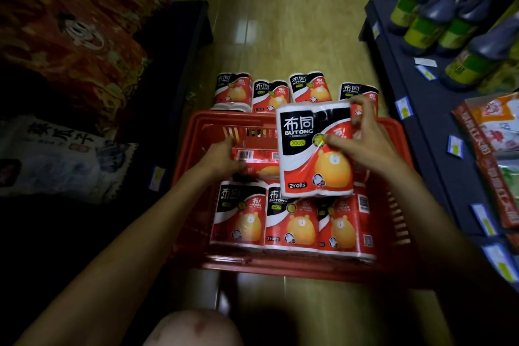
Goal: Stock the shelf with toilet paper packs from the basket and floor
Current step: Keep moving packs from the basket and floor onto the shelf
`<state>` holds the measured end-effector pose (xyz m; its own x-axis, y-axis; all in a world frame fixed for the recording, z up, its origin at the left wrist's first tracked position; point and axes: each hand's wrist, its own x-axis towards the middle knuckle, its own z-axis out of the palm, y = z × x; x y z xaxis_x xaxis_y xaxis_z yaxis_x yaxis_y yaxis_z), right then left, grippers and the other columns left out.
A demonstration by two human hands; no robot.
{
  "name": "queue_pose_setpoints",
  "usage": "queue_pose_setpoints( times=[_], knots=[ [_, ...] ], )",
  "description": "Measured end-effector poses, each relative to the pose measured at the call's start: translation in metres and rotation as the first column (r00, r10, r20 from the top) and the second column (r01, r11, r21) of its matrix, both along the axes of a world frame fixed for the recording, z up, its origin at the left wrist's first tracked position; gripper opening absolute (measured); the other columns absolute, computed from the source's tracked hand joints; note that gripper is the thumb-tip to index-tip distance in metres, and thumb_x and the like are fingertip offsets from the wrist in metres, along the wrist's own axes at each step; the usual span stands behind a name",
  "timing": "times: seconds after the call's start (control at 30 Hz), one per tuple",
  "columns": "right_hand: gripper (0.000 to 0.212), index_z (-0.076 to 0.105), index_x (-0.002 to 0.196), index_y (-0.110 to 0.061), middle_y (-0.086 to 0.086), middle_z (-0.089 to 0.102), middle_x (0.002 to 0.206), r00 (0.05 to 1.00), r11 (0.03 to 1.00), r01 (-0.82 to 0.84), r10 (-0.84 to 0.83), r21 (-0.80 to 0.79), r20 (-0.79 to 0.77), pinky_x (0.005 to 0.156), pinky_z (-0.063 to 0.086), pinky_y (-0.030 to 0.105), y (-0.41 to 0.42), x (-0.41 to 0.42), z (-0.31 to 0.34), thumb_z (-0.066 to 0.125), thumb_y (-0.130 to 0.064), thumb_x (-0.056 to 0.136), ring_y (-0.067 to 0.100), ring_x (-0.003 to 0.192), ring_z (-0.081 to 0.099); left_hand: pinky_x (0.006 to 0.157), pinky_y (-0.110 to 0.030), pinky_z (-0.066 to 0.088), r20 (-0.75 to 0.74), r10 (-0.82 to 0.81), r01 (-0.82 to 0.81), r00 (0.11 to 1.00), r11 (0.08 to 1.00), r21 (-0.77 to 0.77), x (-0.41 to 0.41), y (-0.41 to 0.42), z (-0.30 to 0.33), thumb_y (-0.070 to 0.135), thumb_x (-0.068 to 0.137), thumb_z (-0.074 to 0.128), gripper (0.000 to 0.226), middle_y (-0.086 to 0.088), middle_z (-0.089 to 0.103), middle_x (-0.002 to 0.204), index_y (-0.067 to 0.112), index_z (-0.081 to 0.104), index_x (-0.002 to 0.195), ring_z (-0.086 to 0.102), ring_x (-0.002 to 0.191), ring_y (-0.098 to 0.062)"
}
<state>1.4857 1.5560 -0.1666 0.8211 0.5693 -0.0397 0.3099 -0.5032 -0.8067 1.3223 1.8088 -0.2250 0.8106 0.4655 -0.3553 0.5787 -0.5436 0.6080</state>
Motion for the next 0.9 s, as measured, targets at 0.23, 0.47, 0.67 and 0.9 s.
queue_pose_setpoints(
  times=[0.23, 0.47, 0.67, 0.9],
  knots=[
    [0.078, 0.032, 0.122, -0.05, -0.001, 0.067, 0.11, 0.999, 0.997, 0.024, -0.021, 0.075, -0.051, 0.083, 0.055, 0.054, -0.008, 0.003, -0.01, 0.079, -0.05, 0.059, 0.025, 0.09, 0.07, 0.103, -0.038, 0.045, -0.238, 0.176, -0.187, 0.955, 0.982, -0.027, -0.008, -0.001, -0.049, 0.026, 0.071, 0.084, 0.103, -0.021, 0.044, 0.142, 0.004, 0.018, 0.146, 0.05, 0.127, -0.034],
    [0.081, 0.03, 0.121, -0.055, 0.003, 0.065, 0.108, 0.997, 0.996, 0.056, -0.052, 0.066, -0.057, 0.079, 0.056, 0.054, -0.011, 0.01, -0.023, 0.081, -0.051, 0.058, 0.029, 0.087, 0.07, 0.099, -0.031, 0.046, -0.395, 0.137, -0.155, 0.908, 0.988, -0.015, -0.019, -0.011, -0.092, 0.017, 0.064, 0.086, 0.084, -0.013, 0.054, 0.138, 0.007, 0.048, 0.137, 0.054, 0.123, -0.028],
    [0.077, 0.031, 0.127, -0.041, 0.006, 0.064, 0.106, 0.998, 0.995, 0.055, -0.052, 0.081, -0.042, 0.068, 0.056, 0.041, -0.017, 0.013, -0.028, 0.082, -0.028, 0.071, 0.013, 0.074, 0.067, 0.113, -0.039, 0.027, -0.443, 0.162, -0.149, 0.882, 0.987, 0.064, -0.014, -0.02, -0.109, 0.044, 0.06, 0.085, 0.114, -0.019, 0.028, 0.152, 0.014, 0.021, 0.15, 0.027, 0.14, -0.037],
    [0.076, 0.031, 0.129, -0.036, 0.004, 0.063, 0.105, 0.997, 0.994, 0.058, -0.053, 0.094, -0.055, 0.062, 0.048, 0.024, -0.018, 0.012, -0.028, 0.081, -0.021, 0.074, 0.008, 0.072, 0.064, 0.107, -0.039, 0.041, -0.453, 0.171, -0.16, 0.875, 0.985, 0.063, -0.011, -0.019, -0.111, 0.042, 0.052, 0.088, 0.115, -0.018, 0.042, 0.143, 0.016, 0.027, 0.146, 0.042, 0.131, -0.035]
  ],
)
